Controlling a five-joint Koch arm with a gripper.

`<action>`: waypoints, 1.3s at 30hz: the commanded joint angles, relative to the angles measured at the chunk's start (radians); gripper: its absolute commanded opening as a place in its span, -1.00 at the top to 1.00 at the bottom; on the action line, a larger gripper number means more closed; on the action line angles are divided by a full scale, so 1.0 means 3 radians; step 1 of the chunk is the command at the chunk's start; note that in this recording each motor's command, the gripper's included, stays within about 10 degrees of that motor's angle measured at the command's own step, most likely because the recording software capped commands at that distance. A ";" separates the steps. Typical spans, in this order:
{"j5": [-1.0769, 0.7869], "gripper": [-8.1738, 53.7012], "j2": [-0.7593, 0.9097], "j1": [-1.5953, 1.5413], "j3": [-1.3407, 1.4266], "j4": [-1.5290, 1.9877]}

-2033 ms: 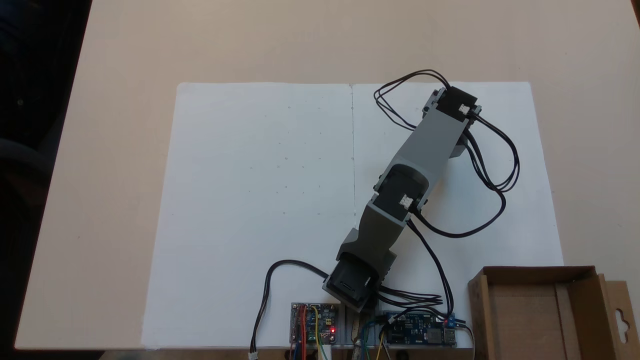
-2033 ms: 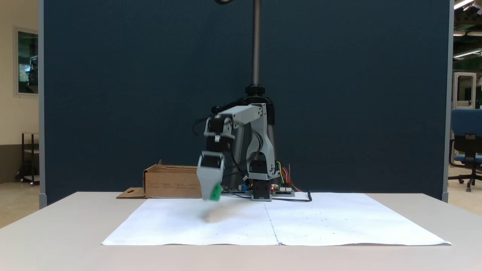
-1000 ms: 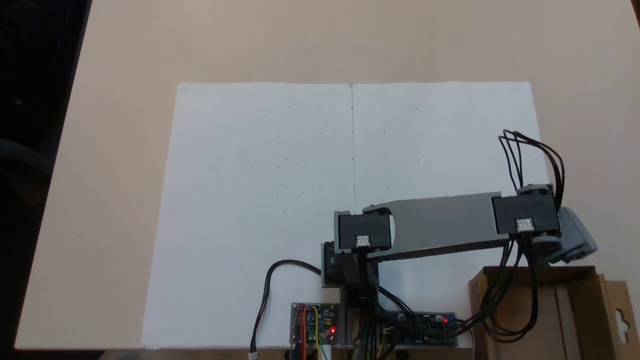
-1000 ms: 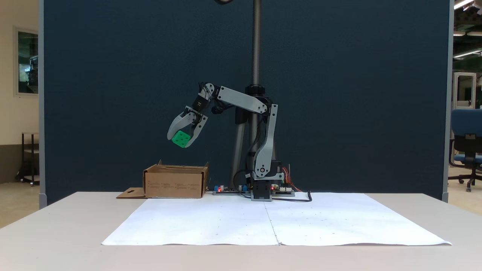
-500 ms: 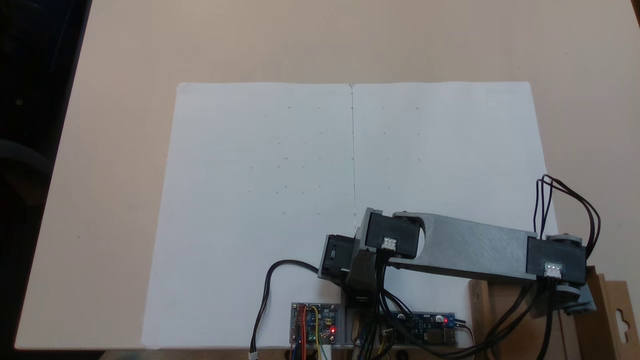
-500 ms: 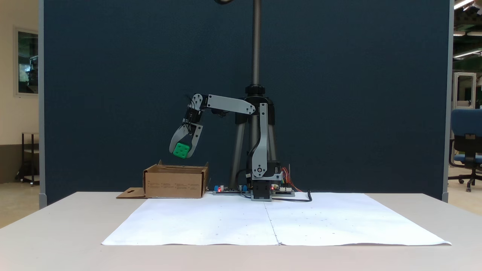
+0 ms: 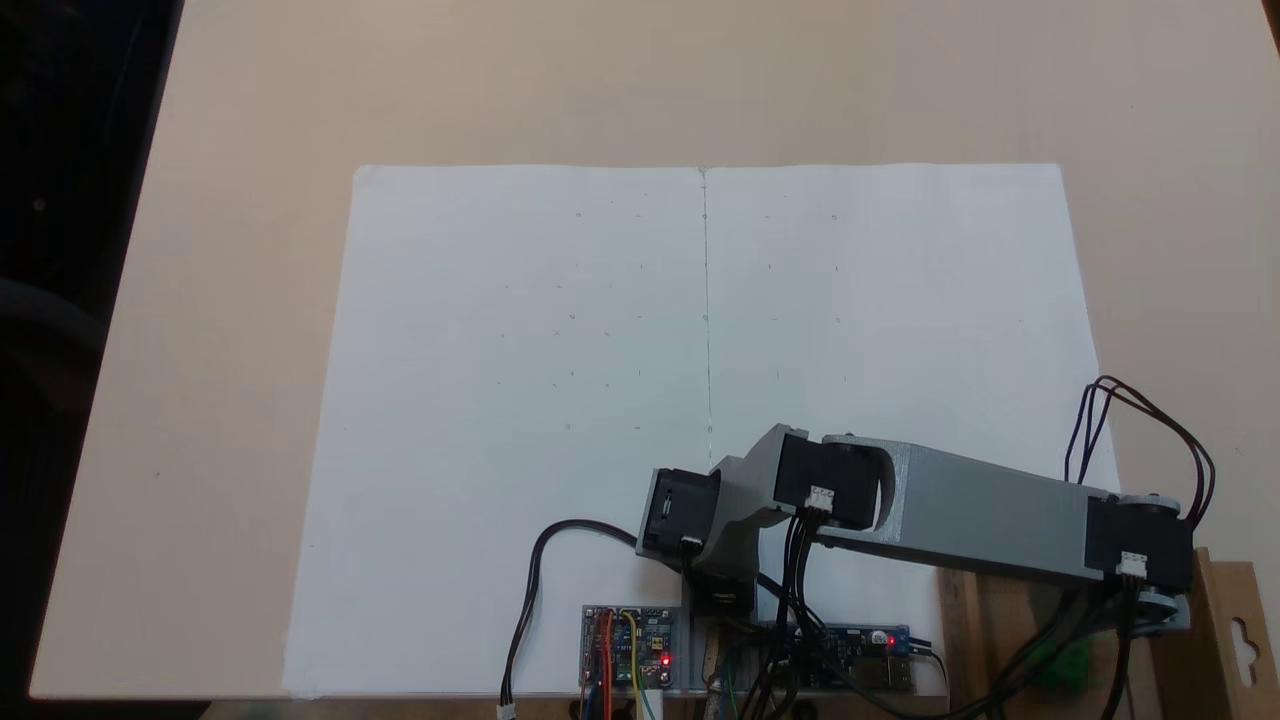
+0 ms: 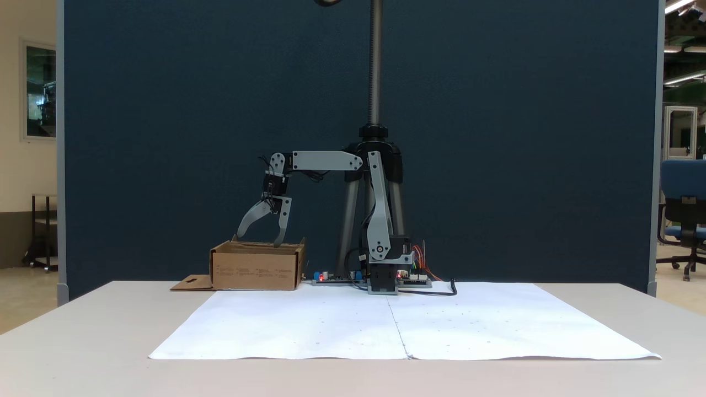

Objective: Grasp a green dice and put it in the bin.

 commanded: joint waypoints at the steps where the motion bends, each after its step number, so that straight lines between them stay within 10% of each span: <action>1: -0.0189 -0.71 0.0082 0.0005 -0.0046 -0.0118; 16: 0.1703 -0.65 0.0690 -0.1202 -0.0056 -0.1901; 39: 0.1672 -0.70 0.1892 -0.4581 0.1365 -0.2649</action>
